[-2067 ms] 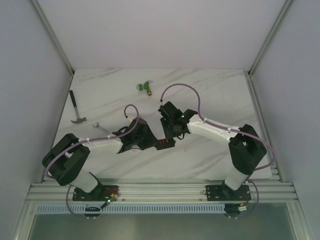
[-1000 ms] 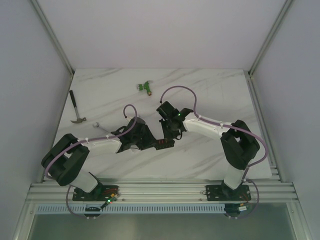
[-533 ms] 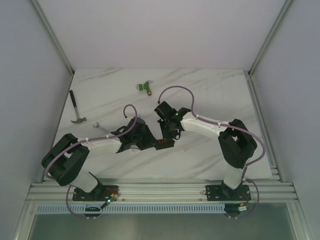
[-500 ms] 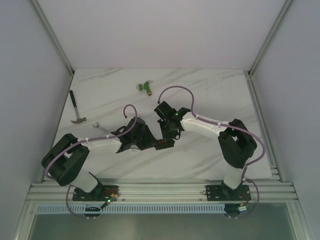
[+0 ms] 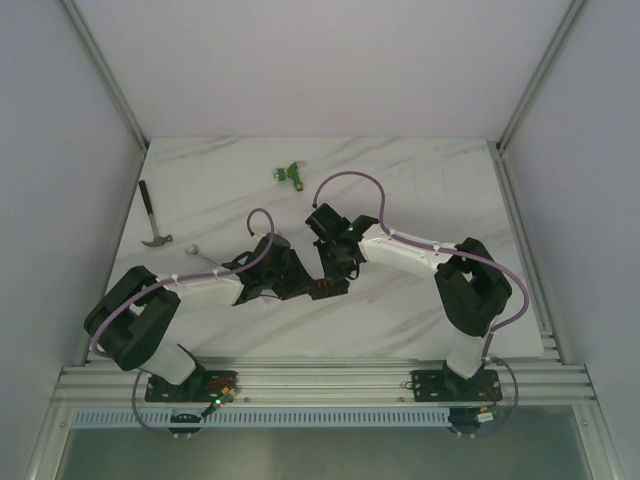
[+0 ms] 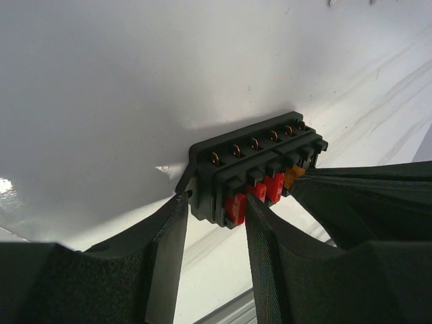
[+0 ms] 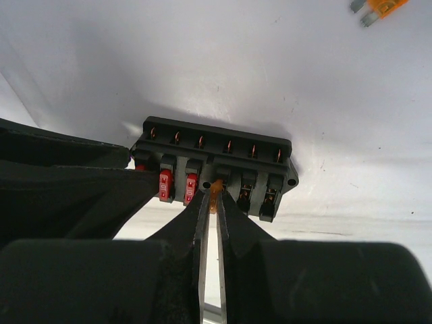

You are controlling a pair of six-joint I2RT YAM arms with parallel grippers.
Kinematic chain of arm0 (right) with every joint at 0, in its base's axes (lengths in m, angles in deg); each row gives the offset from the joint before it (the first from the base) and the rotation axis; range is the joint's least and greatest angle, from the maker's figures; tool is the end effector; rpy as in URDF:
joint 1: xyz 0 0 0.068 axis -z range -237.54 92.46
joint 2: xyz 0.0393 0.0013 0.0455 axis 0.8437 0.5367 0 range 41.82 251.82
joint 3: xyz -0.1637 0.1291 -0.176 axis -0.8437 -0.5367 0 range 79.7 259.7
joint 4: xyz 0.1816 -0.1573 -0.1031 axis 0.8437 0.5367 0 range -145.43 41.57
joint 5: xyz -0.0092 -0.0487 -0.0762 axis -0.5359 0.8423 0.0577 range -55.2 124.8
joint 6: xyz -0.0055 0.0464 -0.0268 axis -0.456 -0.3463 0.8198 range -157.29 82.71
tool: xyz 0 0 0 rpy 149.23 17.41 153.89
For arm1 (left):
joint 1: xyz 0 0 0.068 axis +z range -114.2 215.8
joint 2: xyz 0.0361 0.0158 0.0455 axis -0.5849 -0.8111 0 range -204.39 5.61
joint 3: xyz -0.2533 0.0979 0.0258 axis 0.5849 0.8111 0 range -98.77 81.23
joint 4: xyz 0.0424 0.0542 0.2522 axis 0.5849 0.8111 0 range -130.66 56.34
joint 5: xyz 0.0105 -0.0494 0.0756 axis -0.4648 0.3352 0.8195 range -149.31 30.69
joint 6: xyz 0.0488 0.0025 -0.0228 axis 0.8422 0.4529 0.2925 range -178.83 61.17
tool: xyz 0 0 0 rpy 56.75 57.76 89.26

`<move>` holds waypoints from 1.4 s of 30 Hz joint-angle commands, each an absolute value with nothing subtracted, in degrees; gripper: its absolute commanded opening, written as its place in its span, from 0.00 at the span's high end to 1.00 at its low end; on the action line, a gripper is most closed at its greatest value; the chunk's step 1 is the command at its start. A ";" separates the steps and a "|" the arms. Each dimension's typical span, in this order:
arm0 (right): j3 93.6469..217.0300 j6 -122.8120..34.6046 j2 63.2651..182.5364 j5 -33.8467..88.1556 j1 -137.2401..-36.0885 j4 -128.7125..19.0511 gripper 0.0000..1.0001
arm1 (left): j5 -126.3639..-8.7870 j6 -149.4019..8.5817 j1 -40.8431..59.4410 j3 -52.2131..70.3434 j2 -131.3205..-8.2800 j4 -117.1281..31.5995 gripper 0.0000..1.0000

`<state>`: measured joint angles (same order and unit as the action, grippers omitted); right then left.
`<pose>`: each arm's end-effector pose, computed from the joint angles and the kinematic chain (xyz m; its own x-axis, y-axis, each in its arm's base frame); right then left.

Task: Snap on the fuse box
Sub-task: Install the fuse at the fuse box base.

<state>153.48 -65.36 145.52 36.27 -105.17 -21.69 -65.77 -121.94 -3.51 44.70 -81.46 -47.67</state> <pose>0.2524 0.2752 0.2016 -0.8768 -0.2633 -0.4024 -0.3607 0.9135 0.1884 0.2202 -0.1854 0.1509 -0.8587 -0.4424 -0.2589 -0.1620 0.7134 -0.6817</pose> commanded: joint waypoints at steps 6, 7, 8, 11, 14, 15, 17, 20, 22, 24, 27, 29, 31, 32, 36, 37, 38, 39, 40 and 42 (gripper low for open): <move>153.32 -62.68 146.36 38.62 -105.53 -16.66 1.00 | -67.31 -121.05 -2.79 44.81 -83.27 -48.13 0.53; 153.29 -62.61 146.20 38.55 -105.54 -16.59 1.00 | -67.43 -121.08 -2.76 44.86 -83.33 -48.05 0.53; 153.27 -62.46 146.10 38.51 -105.48 -16.68 1.00 | -67.40 -121.07 -2.77 44.85 -83.33 -48.02 0.53; 153.14 -62.73 145.47 38.71 -105.40 -16.69 1.00 | -67.48 -120.97 -2.57 44.95 -83.34 -47.87 0.53; 152.55 -62.86 144.74 38.66 -105.10 -17.20 1.00 | -67.45 -120.97 -2.52 45.07 -83.36 -47.78 0.53; 152.42 -62.82 144.66 38.48 -105.02 -17.37 1.00 | -67.53 -120.97 -2.55 45.13 -83.42 -47.71 0.53; 152.05 -62.57 144.40 37.86 -104.92 -17.73 1.00 | -67.49 -120.92 -2.44 45.14 -83.47 -47.56 0.53; 151.05 -62.40 144.30 37.58 -104.91 -18.12 1.00 | -67.34 -120.96 -2.45 45.20 -83.33 -47.51 0.53; 150.55 -62.26 144.53 37.32 -104.91 -18.16 1.00 | -67.39 -120.97 -2.42 45.12 -83.34 -47.43 0.53; 149.93 -62.10 144.69 36.83 -104.91 -18.65 1.00 | -67.38 -120.97 -2.46 45.03 -83.39 -47.43 0.53; 148.94 -62.03 145.10 36.62 -104.91 -19.22 1.00 | -67.36 -121.07 -2.52 45.02 -83.48 -47.37 0.53; 148.43 -61.93 145.72 36.59 -104.95 -19.26 1.00 | -67.27 -121.15 -2.44 45.07 -83.60 -47.34 0.53; 147.69 -61.77 146.34 36.04 -104.91 -19.22 1.00 | -67.25 -121.14 -2.45 45.05 -83.60 -47.34 0.54; 147.28 -61.73 146.62 35.79 -104.91 -19.12 1.00 | -67.25 -121.19 -2.41 45.10 -83.58 -47.30 0.53; 146.23 -61.21 146.59 36.76 -104.92 -17.60 1.00 | -67.18 -121.31 -2.35 45.27 -83.51 -47.12 0.54; 146.02 -61.15 146.23 37.14 -104.81 -17.26 1.00 | -67.12 -121.34 -2.37 45.32 -83.52 -47.08 0.54; 145.79 -61.07 145.73 37.43 -104.70 -17.07 1.00 | -67.10 -121.33 -2.35 45.29 -83.52 -47.08 0.54; 145.70 -60.95 145.26 37.50 -104.59 -16.94 1.00 | -67.11 -121.32 -2.39 45.40 -83.41 -47.00 0.54; 145.71 -60.93 144.89 37.58 -104.46 -16.83 1.00 | -67.06 -121.45 -2.35 45.45 -83.45 -46.99 0.54; 146.11 -60.77 144.30 37.53 -104.34 -16.64 1.00 | -67.13 -121.43 -2.35 45.31 -83.48 -46.93 0.54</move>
<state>149.50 -62.94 143.03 35.94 -104.72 -25.34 -67.98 -121.77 -2.79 44.70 -82.29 -48.67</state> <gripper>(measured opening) 0.129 0.467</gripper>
